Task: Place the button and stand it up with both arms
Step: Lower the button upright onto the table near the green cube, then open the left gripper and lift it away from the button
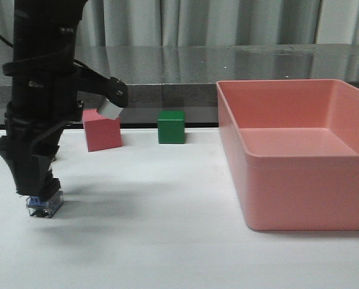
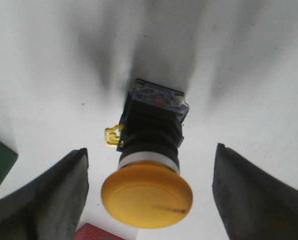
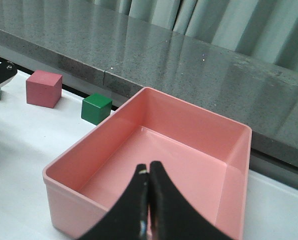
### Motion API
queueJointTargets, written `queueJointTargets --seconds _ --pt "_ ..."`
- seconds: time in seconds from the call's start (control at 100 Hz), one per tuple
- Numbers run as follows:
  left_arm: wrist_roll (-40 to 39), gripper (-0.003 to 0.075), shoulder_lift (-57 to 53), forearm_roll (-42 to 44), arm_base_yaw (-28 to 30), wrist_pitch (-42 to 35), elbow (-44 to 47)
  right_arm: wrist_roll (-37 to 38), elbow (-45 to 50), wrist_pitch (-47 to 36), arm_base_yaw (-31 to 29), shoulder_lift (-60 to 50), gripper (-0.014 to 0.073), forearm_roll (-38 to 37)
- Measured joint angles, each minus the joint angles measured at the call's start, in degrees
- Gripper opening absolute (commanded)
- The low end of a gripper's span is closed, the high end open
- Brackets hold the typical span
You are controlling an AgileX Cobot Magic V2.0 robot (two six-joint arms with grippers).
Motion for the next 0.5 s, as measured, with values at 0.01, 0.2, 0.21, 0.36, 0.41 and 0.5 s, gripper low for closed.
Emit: queueJointTargets --seconds 0.01,0.2,0.21,0.36,0.41,0.5 --pt "0.0 0.0508 0.0 0.0 0.0 0.0 0.0 0.0 0.0 0.0 0.0 0.0 -0.0062 0.0" --pt "-0.1 0.0507 -0.7 -0.3 0.0 0.0 0.0 0.0 0.0 0.0 0.0 0.0 -0.0062 0.0" --pt "-0.1 0.0507 -0.8 -0.4 0.0 0.0 0.0 0.0 0.0 0.0 0.0 0.0 -0.0062 0.0" --pt "-1.2 0.0507 -4.4 -0.5 0.0 0.0 0.0 0.0 0.0 0.0 0.0 0.0 -0.0062 0.0" --pt "-1.3 0.0507 -6.1 -0.5 0.0 0.0 0.0 0.0 0.0 0.0 0.0 0.0 -0.0062 0.0" --pt "-1.3 0.0497 -8.8 -0.6 0.0 0.0 0.0 0.0 0.0 0.0 0.0 0.0 -0.0062 0.0"
